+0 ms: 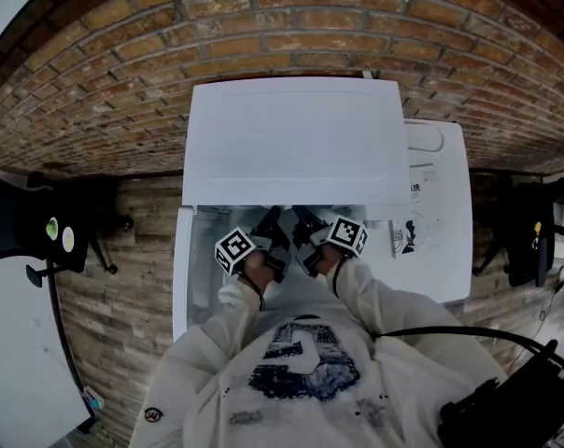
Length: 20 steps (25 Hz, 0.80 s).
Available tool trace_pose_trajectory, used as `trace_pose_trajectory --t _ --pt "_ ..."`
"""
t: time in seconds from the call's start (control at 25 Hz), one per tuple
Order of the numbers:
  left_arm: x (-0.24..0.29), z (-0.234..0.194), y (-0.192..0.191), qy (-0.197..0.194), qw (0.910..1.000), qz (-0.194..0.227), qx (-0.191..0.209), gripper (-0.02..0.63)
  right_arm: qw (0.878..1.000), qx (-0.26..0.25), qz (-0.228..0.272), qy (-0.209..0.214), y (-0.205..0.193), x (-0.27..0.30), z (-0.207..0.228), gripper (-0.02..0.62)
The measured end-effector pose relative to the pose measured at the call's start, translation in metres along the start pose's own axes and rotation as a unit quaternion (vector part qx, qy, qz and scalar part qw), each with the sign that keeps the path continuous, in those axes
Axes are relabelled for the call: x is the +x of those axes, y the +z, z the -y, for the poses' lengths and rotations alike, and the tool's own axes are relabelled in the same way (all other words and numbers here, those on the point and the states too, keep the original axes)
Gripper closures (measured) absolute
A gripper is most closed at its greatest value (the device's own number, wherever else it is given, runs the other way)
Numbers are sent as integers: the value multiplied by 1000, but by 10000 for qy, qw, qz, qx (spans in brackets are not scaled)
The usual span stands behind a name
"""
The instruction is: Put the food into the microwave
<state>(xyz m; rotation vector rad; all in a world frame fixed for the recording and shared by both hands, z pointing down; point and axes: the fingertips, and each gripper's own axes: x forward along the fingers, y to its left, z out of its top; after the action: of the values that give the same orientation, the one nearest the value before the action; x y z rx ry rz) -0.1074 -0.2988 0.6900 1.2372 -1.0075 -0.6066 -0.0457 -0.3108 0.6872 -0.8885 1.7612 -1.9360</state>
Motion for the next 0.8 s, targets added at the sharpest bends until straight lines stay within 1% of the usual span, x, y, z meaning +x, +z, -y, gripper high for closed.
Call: trace_pose_trajectory --t 0.2,0.32,0.6,0.68,0.8 --pt "0 4 -1 -44 9997 -79 217 572 9999 -108 -29 76 -2 1 -4 565" --pt "-1 6 -4 -18 9996 -103 274 540 9999 -137 -22 70 -1 -3 -5 528" --pt "-16 13 -17 -92 9993 -106 360 532 9998 -147 -57 95 -9 -22 -10 526" --pt "-23 18 -22 -135 9987 -128 482 532 9997 -186 -65 112 -10 -29 -13 526" --pt "-35 29 -29 -172 9967 -166 773 534 9992 -342 -139 140 -15 -40 -21 526"
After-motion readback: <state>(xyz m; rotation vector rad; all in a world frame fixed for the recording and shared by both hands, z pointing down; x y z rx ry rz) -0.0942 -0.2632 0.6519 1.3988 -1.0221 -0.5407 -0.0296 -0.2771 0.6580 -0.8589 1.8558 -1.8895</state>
